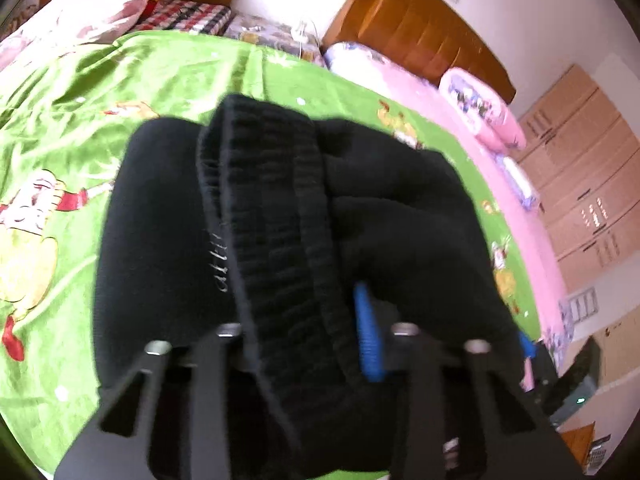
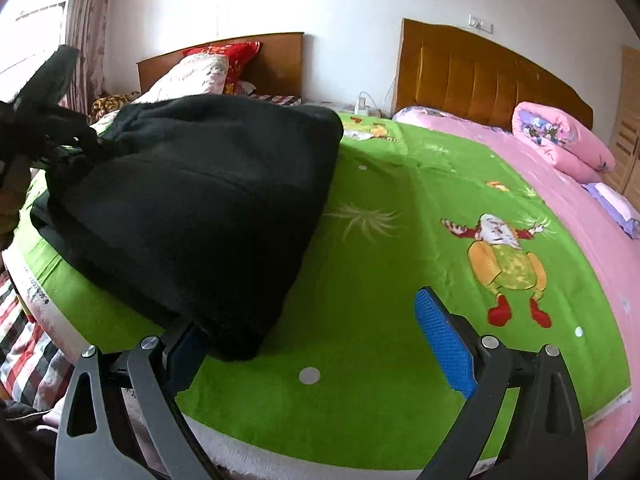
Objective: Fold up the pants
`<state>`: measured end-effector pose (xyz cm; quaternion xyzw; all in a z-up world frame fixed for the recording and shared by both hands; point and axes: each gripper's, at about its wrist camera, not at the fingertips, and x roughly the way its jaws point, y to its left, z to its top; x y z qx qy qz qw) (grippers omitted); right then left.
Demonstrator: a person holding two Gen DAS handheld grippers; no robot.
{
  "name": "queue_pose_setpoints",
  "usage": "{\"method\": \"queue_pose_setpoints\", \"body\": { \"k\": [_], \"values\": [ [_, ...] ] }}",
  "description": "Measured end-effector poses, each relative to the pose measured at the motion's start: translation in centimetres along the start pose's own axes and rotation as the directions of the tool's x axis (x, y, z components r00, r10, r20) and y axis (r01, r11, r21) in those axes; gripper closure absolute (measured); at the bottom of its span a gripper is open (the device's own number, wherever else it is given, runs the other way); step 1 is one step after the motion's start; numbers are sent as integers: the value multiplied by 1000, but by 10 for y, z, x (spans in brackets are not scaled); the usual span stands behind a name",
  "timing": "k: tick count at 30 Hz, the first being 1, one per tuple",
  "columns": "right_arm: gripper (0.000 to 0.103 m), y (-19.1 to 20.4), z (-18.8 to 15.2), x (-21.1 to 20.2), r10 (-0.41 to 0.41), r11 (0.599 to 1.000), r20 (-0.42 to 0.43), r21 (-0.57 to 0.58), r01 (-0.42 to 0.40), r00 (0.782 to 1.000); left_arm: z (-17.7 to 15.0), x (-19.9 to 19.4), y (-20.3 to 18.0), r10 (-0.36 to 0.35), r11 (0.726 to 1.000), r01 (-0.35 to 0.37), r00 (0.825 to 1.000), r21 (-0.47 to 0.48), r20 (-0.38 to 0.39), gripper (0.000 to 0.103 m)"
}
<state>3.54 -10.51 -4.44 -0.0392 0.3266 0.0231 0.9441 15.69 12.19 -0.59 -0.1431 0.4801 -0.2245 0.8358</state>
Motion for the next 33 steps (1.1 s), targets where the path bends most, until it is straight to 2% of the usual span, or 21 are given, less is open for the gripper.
{"method": "queue_pose_setpoints", "body": {
  "k": [4, 7, 10, 12, 13, 15, 17, 18, 19, 20, 21, 23, 24, 25, 26, 27, 28, 29, 30, 32, 33],
  "values": [
    [11, 4, 9, -4, -89, 996, 23, -29, 89, 996, 9, -38, -26, -50, 998, 48, 996, 36, 71, 83],
    [11, 12, 15, -11, -101, 993, 48, -51, 104, 994, 25, -84, -53, -114, 990, 99, 984, 105, 139, 83],
    [11, 30, 15, -17, -110, 985, 77, -128, 119, 991, 33, -118, -55, -113, 987, 87, 973, 134, 200, 83],
    [11, 37, 13, -15, -103, 980, 80, -163, 115, 991, 29, -122, -32, -100, 993, 84, 973, 86, 209, 83],
    [11, 38, 12, -10, -91, 980, 61, -169, 100, 994, 23, -115, -11, -70, 997, 64, 978, 39, 196, 82],
    [11, 36, 9, -4, -72, 984, 30, -159, 76, 997, 7, -90, 33, -36, 996, 47, 989, -77, 145, 82],
    [11, 32, 7, 1, -42, 990, 7, -136, 42, 999, -13, -48, 79, -28, 981, 40, 997, -188, 67, 81],
    [11, 30, 7, 2, -33, 991, 3, -127, 33, 999, -20, -41, 91, -72, 973, 89, 994, -214, 86, 78],
    [11, 29, 8, 2, -31, 991, -1, -129, 30, 1000, -26, -41, 105, -166, 950, 195, 977, -244, 133, 78],
    [11, 30, 9, 2, -33, 990, -1, -136, 33, 999, -29, -43, 109, -200, 936, 233, 969, -263, 145, 77],
    [11, 30, 9, 2, -37, 989, -2, -140, 36, 999, -30, -45, 107, -201, 938, 234, 968, -254, 150, 73],
    [11, 28, 10, 2, -21, 990, -23, -137, 18, 1000, -30, -48, 97, -153, 959, 181, 978, -217, 139, 65],
    [11, 28, 10, 1, -5, 991, -35, -137, 0, 999, -30, -53, 93, -129, 964, 157, 982, -213, 138, 56],
    [11, 24, 9, -4, 41, 990, -44, -137, -46, 998, -31, -60, 89, -104, 968, 135, 983, -214, 150, 41],
    [11, 21, 9, -10, 84, 987, -44, -132, -89, 995, -30, -71, 86, -49, 971, 88, 983, -221, 176, 30],
    [11, 12, 8, -19, 174, 978, -38, -113, -177, 984, -32, -86, 85, 30, 972, 22, 976, -233, 217, 20],
    [11, 9, 8, -27, 230, 968, -23, -98, -231, 973, -38, -109, 79, 111, 970, -43, 953, -238, 283, 19],
    [11, 3, 11, -35, 270, 960, -1, -84, -269, 963, -40, -122, 73, 128, 973, -56, 939, -225, 318, 19],
    [11, 1, 15, -41, 291, 955, 21, -73, -289, 956, -44, -140, 60, 96, 983, -31, 928, -183, 359, 19],
    [11, 0, 31, -48, 304, 952, 56, -64, -300, 951, -46, -153, 39, 40, 995, -1, 924, -103, 381, 15],
    [11, 3, 40, -47, 299, 954, 72, -62, -295, 952, -47, -152, 18, 25, 999, -15, 926, -31, 377, 12]
  ]
}}
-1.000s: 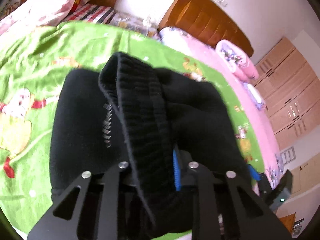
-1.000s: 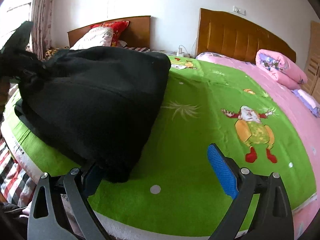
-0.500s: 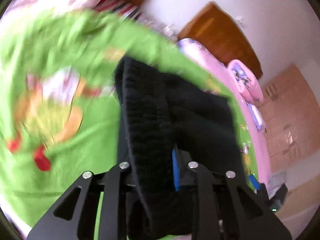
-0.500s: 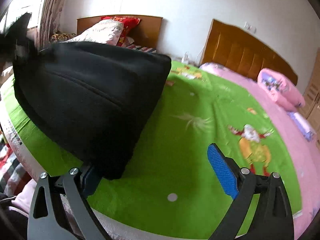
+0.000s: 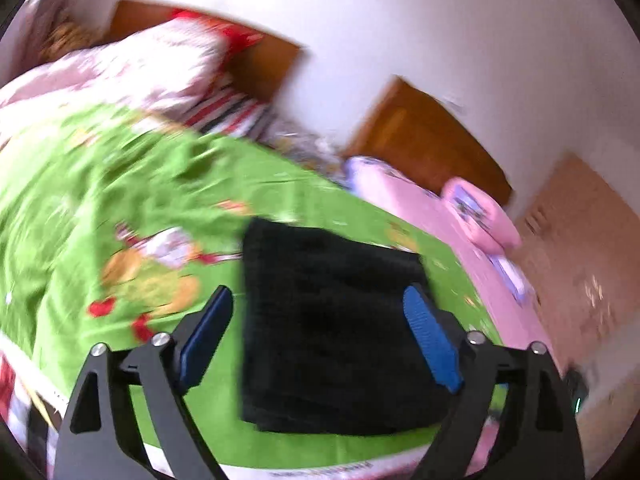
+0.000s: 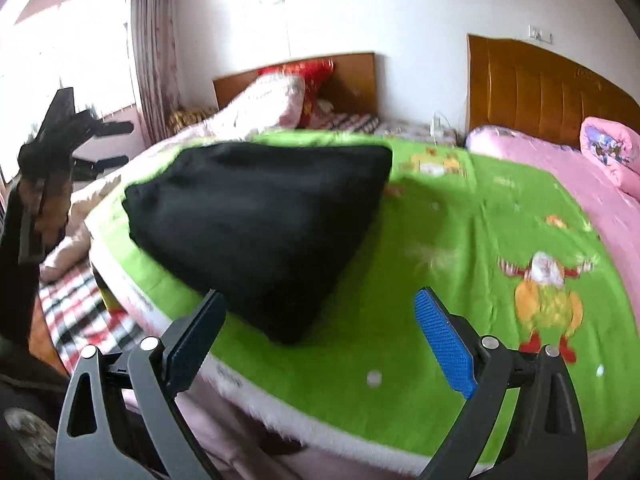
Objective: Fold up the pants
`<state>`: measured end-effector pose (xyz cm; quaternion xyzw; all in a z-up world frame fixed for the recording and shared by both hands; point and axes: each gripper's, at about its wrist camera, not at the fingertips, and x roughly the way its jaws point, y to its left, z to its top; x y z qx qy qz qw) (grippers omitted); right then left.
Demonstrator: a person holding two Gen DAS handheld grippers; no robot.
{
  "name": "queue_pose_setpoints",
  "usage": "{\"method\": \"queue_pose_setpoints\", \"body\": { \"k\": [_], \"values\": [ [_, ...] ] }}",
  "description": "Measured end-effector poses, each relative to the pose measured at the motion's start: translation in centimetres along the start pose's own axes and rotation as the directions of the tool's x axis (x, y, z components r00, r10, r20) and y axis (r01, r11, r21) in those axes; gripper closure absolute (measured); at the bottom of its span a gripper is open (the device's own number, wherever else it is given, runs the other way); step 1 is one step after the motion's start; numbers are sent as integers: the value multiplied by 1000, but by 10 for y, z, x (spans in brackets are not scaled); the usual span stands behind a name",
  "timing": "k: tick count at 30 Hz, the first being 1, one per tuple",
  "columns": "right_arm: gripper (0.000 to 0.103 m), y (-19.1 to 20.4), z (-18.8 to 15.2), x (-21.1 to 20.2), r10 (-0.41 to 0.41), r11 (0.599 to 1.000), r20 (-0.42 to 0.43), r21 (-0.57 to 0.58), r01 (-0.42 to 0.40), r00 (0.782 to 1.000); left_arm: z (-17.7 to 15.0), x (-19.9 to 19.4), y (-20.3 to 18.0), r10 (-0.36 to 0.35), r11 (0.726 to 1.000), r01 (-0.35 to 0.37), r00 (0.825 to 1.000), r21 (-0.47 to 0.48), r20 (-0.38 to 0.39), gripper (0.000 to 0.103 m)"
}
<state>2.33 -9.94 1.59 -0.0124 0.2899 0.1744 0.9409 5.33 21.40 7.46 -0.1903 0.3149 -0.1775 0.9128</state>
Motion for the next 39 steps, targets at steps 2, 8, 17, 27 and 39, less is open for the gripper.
{"method": "queue_pose_setpoints", "body": {
  "k": [2, 8, 17, 27, 39],
  "values": [
    [11, 7, 14, 12, 4, 1000, 2, 8, -4, 1000, -8, 13, -31, 22, 992, -18, 999, 121, -28, 10],
    [11, 36, 9, 85, -23, 996, -202, -89, 5, 979, -53, 90, -49, 211, 951, -169, 967, 259, -142, 4],
    [4, 2, 24, 61, 87, 996, -181, 20, -84, 980, -60, 99, -48, 280, 912, -226, 953, 341, -117, 2],
    [4, -21, 123, 163, 654, 753, -185, 258, -606, 734, -24, 122, -42, 246, 950, -185, 940, 250, -237, 2],
    [4, -18, 188, 285, 605, 756, -246, 474, -450, 757, -43, 122, -40, 256, 922, -183, 950, 342, -180, 2]
  ]
}}
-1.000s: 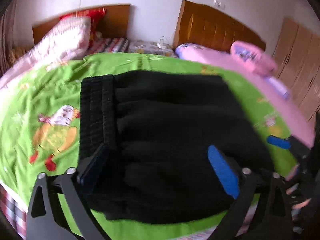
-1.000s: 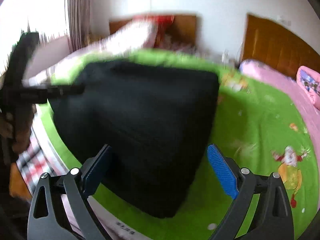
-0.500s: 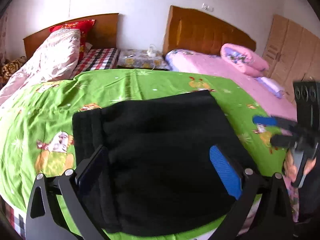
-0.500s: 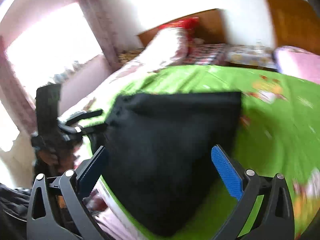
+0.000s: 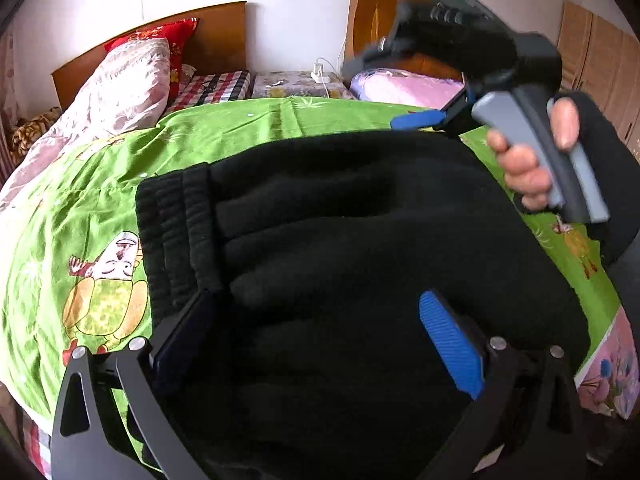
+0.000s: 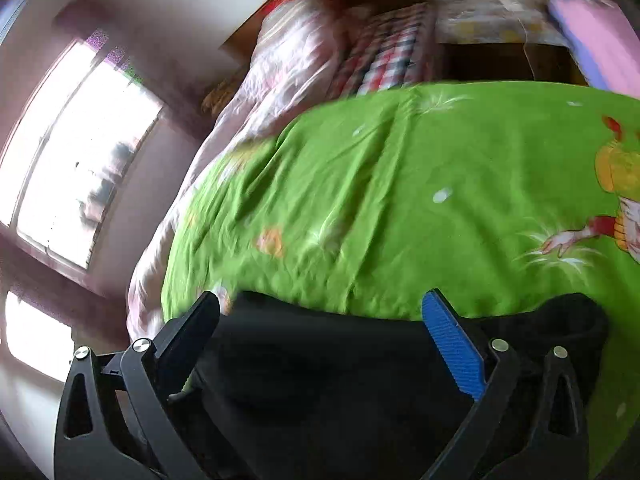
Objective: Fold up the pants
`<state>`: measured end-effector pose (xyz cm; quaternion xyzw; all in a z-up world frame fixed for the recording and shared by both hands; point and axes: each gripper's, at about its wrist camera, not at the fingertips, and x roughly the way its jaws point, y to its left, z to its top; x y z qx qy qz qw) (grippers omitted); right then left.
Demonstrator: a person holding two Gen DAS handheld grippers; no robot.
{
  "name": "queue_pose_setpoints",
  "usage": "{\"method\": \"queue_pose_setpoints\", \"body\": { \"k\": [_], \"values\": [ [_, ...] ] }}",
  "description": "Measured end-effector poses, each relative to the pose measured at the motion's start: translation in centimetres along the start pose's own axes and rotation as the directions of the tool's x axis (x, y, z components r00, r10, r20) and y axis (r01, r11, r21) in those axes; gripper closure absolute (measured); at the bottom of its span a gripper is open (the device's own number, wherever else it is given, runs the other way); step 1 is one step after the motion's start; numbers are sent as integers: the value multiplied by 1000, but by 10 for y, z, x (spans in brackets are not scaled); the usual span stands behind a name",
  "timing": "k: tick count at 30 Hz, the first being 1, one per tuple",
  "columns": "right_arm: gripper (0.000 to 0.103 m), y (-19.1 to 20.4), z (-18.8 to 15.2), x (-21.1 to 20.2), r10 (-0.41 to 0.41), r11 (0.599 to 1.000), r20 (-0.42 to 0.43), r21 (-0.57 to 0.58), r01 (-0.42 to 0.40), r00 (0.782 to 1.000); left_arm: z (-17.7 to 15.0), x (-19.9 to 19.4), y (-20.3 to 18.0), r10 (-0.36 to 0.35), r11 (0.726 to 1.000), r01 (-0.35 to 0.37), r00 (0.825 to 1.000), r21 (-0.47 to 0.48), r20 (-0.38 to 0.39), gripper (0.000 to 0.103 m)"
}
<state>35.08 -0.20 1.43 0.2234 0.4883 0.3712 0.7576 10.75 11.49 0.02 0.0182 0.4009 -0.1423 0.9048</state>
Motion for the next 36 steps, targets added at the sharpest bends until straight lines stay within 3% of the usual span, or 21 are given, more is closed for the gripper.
{"method": "queue_pose_setpoints", "body": {
  "k": [3, 5, 6, 7, 9, 11, 13, 16, 19, 23, 25, 27, 28, 31, 34, 35, 36],
  "values": [
    [4, 25, -15, 12, 105, 992, -82, -68, -110, 991, 0, -4, 2, 0, 1000, 0, 1000, -12, 14, 2],
    [4, 32, -28, 36, 175, 980, -187, -65, -190, 967, -1, -8, 1, 17, 999, -16, 999, -28, 30, 2],
    [4, 32, -31, 50, 161, 981, -225, -68, -180, 961, -1, -10, 0, 25, 999, -24, 999, -32, 36, 2],
    [5, 28, -30, 65, 76, 991, -236, -89, -99, 969, -2, -14, -2, 32, 999, -31, 999, -31, 42, 2],
    [6, 20, -23, 69, 59, 995, -195, -63, -72, 979, -4, -18, -6, 48, 999, -47, 998, -19, 44, 1],
    [5, 20, -10, 44, -6, 1000, -31, -31, 5, 1000, -7, -21, -7, 74, 997, -74, 997, -2, 35, 1],
    [4, 25, -7, 13, -57, 997, 110, -39, 62, 992, -10, -22, -7, 83, 996, -83, 996, 11, 27, 1],
    [4, 28, -28, -11, 82, 995, 72, -53, -79, 994, -13, -24, -7, 90, 996, -91, 995, 9, 35, 1],
    [4, 26, -55, -28, 45, 992, 22, -121, -42, 999, -14, -23, -10, 112, 993, -113, 993, 14, 39, 1],
    [5, -12, -80, -25, -12, 995, -101, -104, 1, 995, -15, -22, -14, 125, 992, -126, 991, 16, 41, 1],
    [5, -21, -80, -36, 47, 996, -12, -82, -47, 999, -16, -22, -15, 128, 992, -129, 991, 19, 38, 1],
    [4, -24, -85, -66, -70, 997, 132, -34, 75, 989, -15, -21, -16, 136, 990, -137, 990, 22, 31, 1],
    [4, -23, -90, -81, -94, 995, 196, -5, 96, 976, -15, -21, -17, 137, 990, -138, 990, 22, 29, 1],
    [4, -14, -117, -96, 69, 997, 199, -27, -65, 977, -15, -20, -17, 139, 990, -140, 990, 22, 29, 1],
    [4, 11, -166, -122, -30, 991, 261, -120, 63, 965, -16, -25, -18, 154, 988, -155, 987, 11, 44, 1],
    [4, 19, -180, -126, -86, 982, 286, -137, 130, 954, -17, -26, -20, 168, 985, -169, 984, 15, 49, 1],
    [4, 30, -203, -134, -171, 960, 330, -154, 232, 928, -18, -27, -22, 184, 982, -186, 981, 19, 54, 1]
  ]
}}
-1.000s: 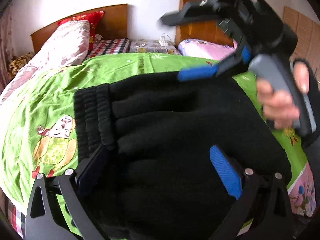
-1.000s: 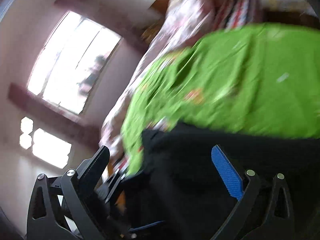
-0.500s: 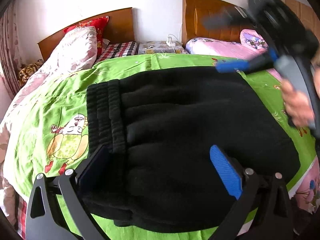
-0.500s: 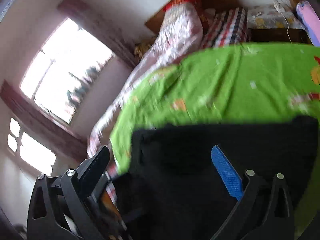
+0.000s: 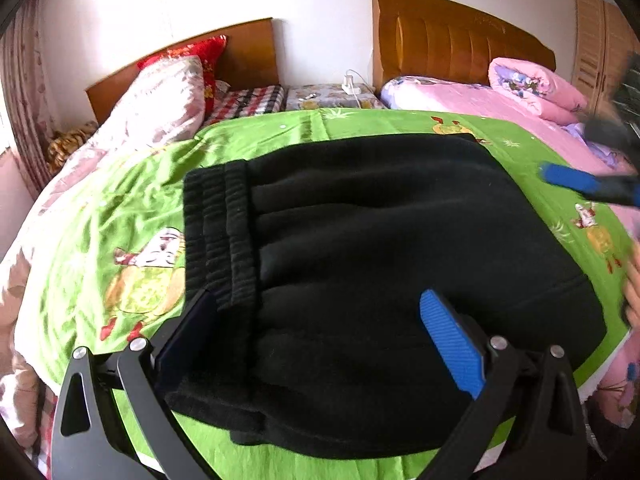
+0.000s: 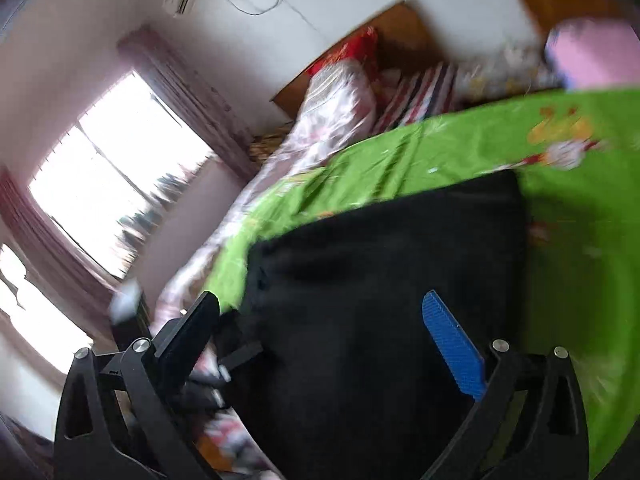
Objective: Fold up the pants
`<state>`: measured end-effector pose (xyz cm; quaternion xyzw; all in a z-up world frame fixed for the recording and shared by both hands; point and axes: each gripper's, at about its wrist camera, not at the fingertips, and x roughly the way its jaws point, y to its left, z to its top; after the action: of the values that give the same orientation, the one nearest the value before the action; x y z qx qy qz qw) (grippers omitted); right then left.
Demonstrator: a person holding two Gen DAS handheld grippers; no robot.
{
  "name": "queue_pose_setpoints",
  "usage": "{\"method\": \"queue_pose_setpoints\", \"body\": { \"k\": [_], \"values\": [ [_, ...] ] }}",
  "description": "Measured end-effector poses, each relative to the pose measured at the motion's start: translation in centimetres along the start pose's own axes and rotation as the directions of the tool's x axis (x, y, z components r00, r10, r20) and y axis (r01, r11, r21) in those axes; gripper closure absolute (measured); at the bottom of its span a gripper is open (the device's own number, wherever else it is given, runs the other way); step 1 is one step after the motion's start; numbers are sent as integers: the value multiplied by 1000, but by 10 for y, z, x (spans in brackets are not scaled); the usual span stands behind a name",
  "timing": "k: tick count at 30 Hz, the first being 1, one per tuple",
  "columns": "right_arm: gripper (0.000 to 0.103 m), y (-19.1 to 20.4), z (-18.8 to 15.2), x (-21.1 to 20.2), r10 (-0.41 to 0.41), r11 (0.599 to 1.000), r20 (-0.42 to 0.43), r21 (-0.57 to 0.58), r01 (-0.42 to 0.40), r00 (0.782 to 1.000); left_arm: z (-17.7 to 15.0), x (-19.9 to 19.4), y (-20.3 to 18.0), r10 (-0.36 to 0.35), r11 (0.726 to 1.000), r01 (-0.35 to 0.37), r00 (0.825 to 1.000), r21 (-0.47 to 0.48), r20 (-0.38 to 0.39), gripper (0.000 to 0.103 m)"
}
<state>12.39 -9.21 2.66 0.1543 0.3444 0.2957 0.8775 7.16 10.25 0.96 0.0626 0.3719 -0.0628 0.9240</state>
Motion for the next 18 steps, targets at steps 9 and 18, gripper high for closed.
{"method": "queue_pose_setpoints", "body": {
  "k": [9, 18],
  "values": [
    [4, 64, -123, -62, -366, 852, 369, -237, 467, 855, -32, -41, -45, 180, 983, -169, 967, -72, 181, 1],
    [4, 71, -157, -55, -317, 840, 434, -284, 462, 843, -73, -81, -83, 217, 974, -181, 917, -135, 336, 1]
  ]
}}
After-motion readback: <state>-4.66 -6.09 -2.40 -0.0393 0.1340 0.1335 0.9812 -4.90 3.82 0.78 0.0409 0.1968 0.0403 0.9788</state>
